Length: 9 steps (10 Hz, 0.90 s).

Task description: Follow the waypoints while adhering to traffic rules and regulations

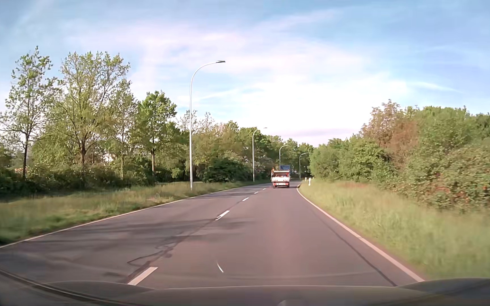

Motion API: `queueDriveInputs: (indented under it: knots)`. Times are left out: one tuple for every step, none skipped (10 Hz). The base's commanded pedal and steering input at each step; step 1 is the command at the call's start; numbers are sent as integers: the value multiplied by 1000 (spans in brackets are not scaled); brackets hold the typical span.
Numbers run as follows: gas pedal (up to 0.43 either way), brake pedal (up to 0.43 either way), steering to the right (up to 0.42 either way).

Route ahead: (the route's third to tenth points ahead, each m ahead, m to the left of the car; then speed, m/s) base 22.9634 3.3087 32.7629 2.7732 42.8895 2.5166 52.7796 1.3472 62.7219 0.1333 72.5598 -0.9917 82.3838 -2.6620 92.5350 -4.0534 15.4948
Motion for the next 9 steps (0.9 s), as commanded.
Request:
queueDriveInputs:
  knots:
    - [59, 0, 5]
    - [59, 0, 5]
    - [59, 0, 5]
    - [59, 0, 5]
    - [59, 0, 5]
    - [59, 0, 5]
    - [59, 0, 5]
    - [59, 0, 5]
    - [59, 0, 6]
